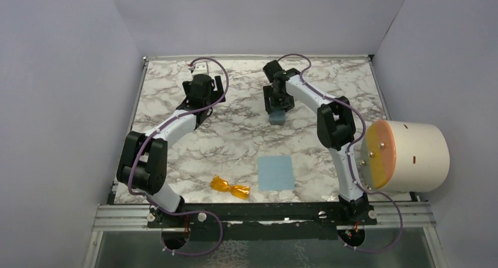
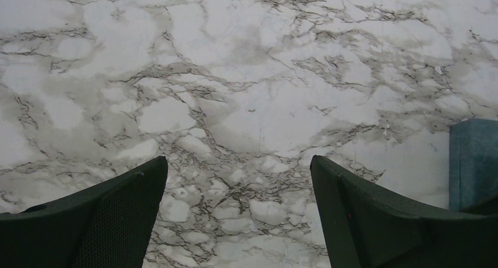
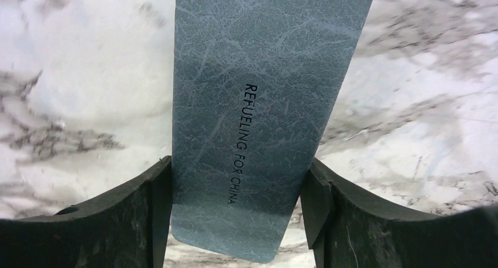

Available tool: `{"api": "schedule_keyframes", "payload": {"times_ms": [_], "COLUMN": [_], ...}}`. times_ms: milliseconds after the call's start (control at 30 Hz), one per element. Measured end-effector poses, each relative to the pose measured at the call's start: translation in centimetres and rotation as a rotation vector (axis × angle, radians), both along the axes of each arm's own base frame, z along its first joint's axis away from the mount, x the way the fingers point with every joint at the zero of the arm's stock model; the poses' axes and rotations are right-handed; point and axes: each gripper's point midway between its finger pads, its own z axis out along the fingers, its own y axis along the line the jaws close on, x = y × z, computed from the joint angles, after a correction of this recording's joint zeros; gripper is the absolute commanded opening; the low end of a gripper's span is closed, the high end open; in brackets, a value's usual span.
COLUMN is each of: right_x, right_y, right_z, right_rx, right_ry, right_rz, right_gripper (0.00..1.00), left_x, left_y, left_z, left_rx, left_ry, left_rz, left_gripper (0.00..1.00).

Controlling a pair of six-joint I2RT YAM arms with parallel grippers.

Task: Organize the sunglasses
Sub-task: Move the sunglasses case at the center of the board.

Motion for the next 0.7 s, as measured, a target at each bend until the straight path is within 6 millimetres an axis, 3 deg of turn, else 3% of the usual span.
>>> {"api": "schedule_keyframes", "payload": {"times_ms": [300, 467, 667, 700], "right_x": [-3.7, -4.6, -4.9, -5.0], "right_y": [3.8, 4.6, 4.7, 4.7], "right_z": [-0.3, -0.5, -0.5, -0.5], "right_rx": [0.059, 0.110, 0.140, 0.142], "right_ry": [0.007, 0.003, -0.008, -0.008], "right_rz": [0.203, 0.246, 0.260, 0.261], "right_gripper": [0.04, 0.34, 0.63, 0.74], "left_x": [0.0, 0.0, 0.0, 0.0], "left_y": [0.0, 0.0, 0.0, 0.0], "left_z": [0.0, 0.0, 0.0, 0.0], "left_rx": [0.001, 0.001, 0.001, 0.001], "left_ry": [0.000, 0.000, 0.000, 0.000], "left_rz": [0.000, -0.001, -0.001, -0.001], "left_gripper": [0.95, 0.95, 0.95, 0.95]}}
